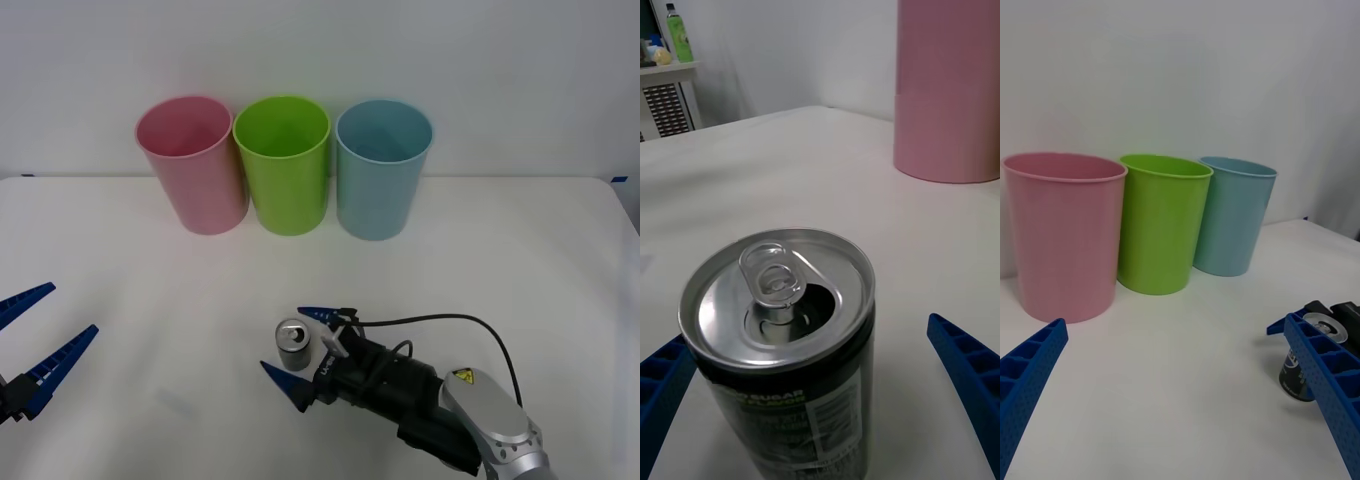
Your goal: Grasp the object on the table and drop it into the matching bin: aluminum can to the light blue bin, PET bottle to the pink bin.
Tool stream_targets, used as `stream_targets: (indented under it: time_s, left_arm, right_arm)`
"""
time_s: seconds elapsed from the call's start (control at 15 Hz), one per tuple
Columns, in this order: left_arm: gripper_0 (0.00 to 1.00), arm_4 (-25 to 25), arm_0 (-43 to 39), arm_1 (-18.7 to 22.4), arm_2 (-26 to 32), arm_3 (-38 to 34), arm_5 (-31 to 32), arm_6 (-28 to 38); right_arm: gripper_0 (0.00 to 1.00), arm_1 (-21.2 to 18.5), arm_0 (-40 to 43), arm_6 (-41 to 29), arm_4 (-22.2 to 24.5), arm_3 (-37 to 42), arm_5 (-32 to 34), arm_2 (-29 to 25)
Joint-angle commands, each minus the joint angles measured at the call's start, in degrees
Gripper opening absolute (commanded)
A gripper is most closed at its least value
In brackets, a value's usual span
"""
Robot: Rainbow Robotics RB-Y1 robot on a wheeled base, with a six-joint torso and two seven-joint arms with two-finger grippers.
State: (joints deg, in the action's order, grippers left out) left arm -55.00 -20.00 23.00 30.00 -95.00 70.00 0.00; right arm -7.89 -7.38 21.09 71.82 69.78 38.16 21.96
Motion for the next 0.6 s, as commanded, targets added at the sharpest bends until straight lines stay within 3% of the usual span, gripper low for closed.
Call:
stream_targets:
  time_s: [0.07,0.2,0.27,0.33,0.4,0.47,0.6]
  left_arm:
    - [1.0,0.0,0.0,0.0,0.0,0.0,0.0,0.0]
    - [1.0,0.0,0.0,0.0,0.0,0.0,0.0,0.0]
    - [1.0,0.0,0.0,0.0,0.0,0.0,0.0,0.0]
    - [1.0,0.0,0.0,0.0,0.0,0.0,0.0,0.0]
    - [1.0,0.0,0.0,0.0,0.0,0.0,0.0,0.0]
    - [1.0,0.0,0.0,0.0,0.0,0.0,0.0,0.0]
    - [1.0,0.0,0.0,0.0,0.0,0.0,0.0,0.0]
  right_arm:
    - [1.0,0.1,-0.1,0.0,0.0,0.0,-0.7,0.4]
    - [1.0,0.1,-0.2,0.0,0.0,0.0,-1.2,0.6]
    - [0.51,0.1,-0.2,0.1,0.0,0.0,-1.2,0.7]
    - [0.25,0.1,-0.1,0.3,0.0,0.0,-1.2,0.8]
    - [0.08,0.2,-0.2,0.4,-0.1,0.0,-1.2,0.9]
    - [0.0,0.2,-0.2,0.6,-0.2,0.0,-1.2,0.9]
    - [0.0,0.2,-0.2,1.0,-0.2,0.1,-1.2,0.9]
